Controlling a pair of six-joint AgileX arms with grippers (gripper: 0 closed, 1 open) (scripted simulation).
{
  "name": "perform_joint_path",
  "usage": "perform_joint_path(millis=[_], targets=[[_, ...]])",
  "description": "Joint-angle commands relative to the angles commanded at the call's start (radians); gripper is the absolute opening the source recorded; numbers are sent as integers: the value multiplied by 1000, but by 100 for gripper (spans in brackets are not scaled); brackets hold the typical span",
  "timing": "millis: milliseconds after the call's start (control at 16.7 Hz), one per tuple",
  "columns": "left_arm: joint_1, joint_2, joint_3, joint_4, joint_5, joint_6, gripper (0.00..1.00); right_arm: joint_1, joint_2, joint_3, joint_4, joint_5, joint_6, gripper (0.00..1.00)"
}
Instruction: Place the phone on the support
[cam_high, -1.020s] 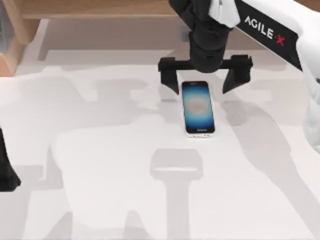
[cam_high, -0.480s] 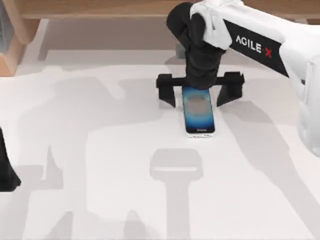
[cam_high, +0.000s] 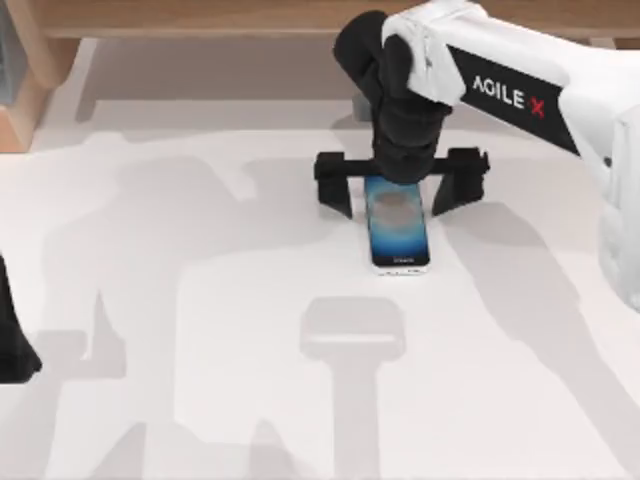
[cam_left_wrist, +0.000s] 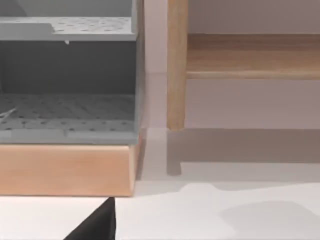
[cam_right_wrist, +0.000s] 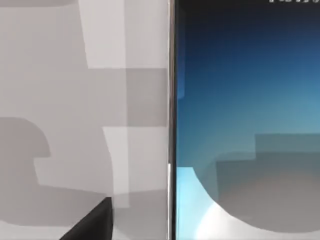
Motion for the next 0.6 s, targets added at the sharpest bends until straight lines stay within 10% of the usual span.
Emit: perform_joint_path(millis=[600], targets=[[0, 0, 0, 0, 0, 0, 100, 0, 0, 0, 0, 0, 0, 17]])
